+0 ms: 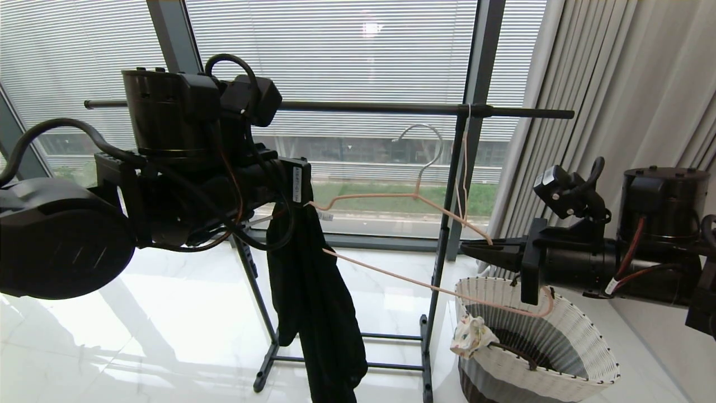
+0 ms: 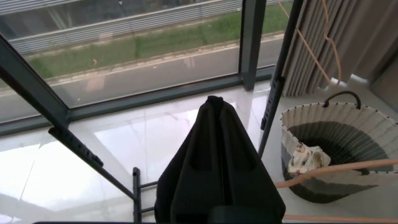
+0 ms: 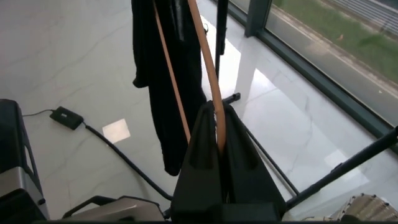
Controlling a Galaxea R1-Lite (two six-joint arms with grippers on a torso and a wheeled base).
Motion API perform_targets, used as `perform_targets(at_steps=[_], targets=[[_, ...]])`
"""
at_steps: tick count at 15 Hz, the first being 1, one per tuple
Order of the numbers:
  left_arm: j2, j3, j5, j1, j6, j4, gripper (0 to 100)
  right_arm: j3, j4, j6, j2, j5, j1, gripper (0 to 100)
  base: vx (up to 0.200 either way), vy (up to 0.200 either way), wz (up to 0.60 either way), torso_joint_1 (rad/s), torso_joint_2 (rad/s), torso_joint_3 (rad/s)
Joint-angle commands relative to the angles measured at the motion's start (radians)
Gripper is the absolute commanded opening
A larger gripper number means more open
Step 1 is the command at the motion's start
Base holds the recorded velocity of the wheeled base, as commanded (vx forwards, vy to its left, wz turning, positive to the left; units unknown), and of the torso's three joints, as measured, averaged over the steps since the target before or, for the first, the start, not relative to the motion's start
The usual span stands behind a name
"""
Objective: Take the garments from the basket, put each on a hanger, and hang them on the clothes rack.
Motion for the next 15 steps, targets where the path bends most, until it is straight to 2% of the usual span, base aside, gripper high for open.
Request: perform_targets(at_steps=[1,4,8,15], targets=[[0.003,0.002,-0.020,-0.018,0.008,0.001,0,-0.007,0.000,0.005,-0.006,0.014,0.018,0,0.000,0.000,0.00,0.000,0.00,0.000],[0.004,0.002,-0.071,-0.071,0.006,0.001,0,-0.020,0.001,0.005,0.024,0.054,0.044,0,0.000,0.000,0.00,0.000,0.00,0.000],[-0.001,-0.003,-0.079,-0.126,0.003,0.001,0,-0.063,0.000,0.005,0.095,0.056,0.059,0,0.000,0.000,0.00,0.000,0.00,0.000],[-0.007,-0.009,-0.089,-0.169,0.000,0.000,0,-0.112,-0.002,0.029,0.152,0.054,0.061,0,0.000,0.000,0.00,0.000,0.00,0.000]])
